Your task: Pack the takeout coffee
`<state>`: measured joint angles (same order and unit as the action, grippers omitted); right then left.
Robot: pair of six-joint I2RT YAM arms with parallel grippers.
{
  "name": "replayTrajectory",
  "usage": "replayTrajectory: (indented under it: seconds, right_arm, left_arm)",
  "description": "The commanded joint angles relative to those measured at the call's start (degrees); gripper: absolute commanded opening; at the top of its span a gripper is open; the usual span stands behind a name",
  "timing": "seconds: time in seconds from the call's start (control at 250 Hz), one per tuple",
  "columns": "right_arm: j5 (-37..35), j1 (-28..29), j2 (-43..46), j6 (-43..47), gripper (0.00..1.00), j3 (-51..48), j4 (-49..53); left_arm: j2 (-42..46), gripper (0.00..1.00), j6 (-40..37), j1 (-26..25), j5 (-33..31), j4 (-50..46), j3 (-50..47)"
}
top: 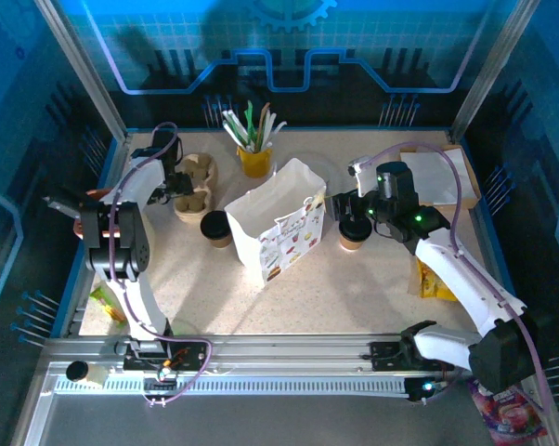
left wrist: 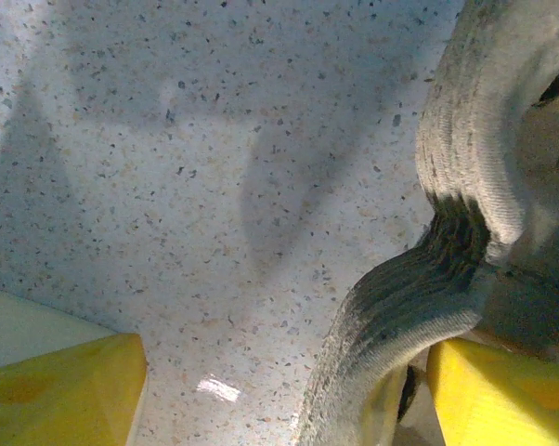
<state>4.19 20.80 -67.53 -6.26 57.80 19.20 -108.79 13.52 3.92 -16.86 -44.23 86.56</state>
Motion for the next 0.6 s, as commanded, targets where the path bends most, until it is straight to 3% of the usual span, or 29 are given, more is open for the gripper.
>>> replayTrajectory:
  seconds: [0.0,0.184,0.3,0.595]
  right_arm:
    - [1.1,-0.9,-0.4,-0.7,0.93,0.7,-0.7]
    - [1.6,-0.9,-1.1,-0.9,0.93,0.9,-0.7]
    - [1.8,-0.9,-1.5,-1.0,0.93,1.1,-0.7]
    - [1.3,-1.0,0.1,-0.8,0.93,0.6,-0.4]
  left_arm:
    - [5.1,0.79,1.3,0.1,2.2,1.8,-1.7]
    - [12.7,0.77,1.4,-1.5,8.1,8.0,-6.5]
    - [12.2,0.75,1.0,-2.2,14.0,9.5,-6.8]
    - [2.4,0.6,-2.5,-5.6,10.1,3.6,2.7]
